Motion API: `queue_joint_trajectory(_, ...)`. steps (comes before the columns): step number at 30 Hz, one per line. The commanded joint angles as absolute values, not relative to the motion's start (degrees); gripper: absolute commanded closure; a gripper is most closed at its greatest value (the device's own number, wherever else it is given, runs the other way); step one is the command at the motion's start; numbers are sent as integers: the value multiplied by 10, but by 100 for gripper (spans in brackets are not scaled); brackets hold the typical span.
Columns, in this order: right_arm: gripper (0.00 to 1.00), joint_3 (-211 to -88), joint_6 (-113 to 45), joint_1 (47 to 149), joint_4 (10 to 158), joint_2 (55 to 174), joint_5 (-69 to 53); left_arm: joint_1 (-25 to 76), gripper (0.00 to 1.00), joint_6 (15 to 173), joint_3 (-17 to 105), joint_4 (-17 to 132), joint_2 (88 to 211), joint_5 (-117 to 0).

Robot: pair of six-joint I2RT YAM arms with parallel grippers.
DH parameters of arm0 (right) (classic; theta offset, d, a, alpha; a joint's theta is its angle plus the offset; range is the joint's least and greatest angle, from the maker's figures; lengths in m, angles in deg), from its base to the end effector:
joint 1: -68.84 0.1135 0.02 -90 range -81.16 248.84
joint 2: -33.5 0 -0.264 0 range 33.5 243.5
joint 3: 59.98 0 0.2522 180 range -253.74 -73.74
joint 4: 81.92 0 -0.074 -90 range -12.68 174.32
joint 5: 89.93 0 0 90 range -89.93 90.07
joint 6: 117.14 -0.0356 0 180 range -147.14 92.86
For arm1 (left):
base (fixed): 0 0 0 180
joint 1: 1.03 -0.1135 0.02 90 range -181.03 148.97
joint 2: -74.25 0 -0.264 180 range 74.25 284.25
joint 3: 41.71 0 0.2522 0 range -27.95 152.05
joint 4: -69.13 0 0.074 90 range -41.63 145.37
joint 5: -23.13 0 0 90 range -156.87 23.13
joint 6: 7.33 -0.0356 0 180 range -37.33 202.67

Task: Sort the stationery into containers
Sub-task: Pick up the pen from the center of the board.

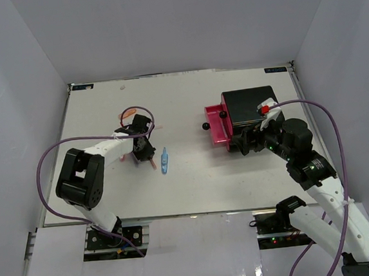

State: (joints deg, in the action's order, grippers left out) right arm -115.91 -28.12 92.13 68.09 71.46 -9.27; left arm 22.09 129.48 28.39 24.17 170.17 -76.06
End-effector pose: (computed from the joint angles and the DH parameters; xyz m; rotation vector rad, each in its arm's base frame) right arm 0.1433 0.0680 0.3310 -0.4640 1.7391 0.4491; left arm 0.2875 -0.1166 0.1632 -0.6065 2.7079 -0.0865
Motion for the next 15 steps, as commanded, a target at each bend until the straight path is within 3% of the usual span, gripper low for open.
queue_joint_trajectory(1, 10, -1165, -274, 924, 696, 714, -99, 224, 76, 1290, 296, 249, 1695, -772)
queue_joint_trajectory(8, 10, -1198, -274, 924, 679, 747, -153, 224, 86, 1239, 308, 263, 1595, -759)
queue_joint_trajectory(15, 10, -1246, -307, 932, 715, 803, -245, 225, 87, 1131, 259, 479, 1428, -631)
